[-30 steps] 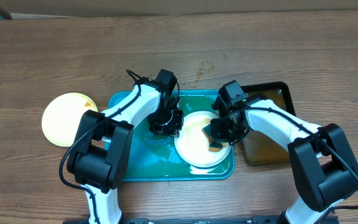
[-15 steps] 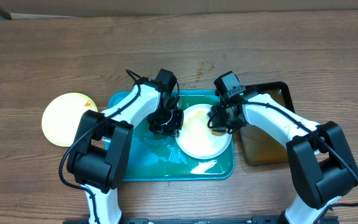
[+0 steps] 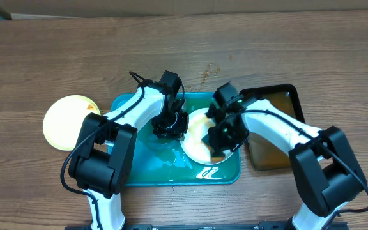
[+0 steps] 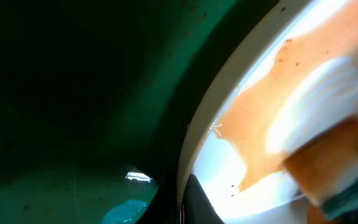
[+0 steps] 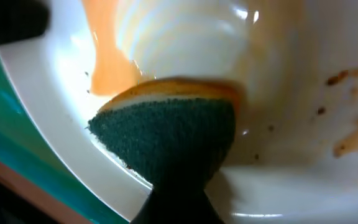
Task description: Clean dirty plates on tray and stack at the side
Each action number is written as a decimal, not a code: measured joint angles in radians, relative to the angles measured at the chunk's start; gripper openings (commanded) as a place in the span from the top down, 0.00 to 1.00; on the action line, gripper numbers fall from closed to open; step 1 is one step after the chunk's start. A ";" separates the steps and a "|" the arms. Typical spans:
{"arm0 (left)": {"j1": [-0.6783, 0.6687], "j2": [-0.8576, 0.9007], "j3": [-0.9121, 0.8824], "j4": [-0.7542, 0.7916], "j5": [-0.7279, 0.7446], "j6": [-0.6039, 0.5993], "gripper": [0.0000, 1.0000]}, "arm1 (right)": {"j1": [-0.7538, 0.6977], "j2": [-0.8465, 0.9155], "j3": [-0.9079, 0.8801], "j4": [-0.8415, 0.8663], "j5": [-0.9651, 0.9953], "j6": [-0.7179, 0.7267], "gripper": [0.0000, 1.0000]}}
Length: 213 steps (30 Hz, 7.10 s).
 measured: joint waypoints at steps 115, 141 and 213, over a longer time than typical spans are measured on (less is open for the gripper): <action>-0.021 -0.011 0.006 0.023 -0.061 -0.015 0.96 | -0.119 -0.022 -0.022 0.153 0.181 0.132 0.95; -0.021 -0.011 0.006 0.020 -0.058 -0.018 0.96 | -0.107 -0.012 -0.028 0.183 0.250 0.296 0.92; -0.329 -0.507 -0.014 0.008 -1.635 0.213 0.96 | -0.512 -0.285 -0.098 0.083 0.191 0.083 0.92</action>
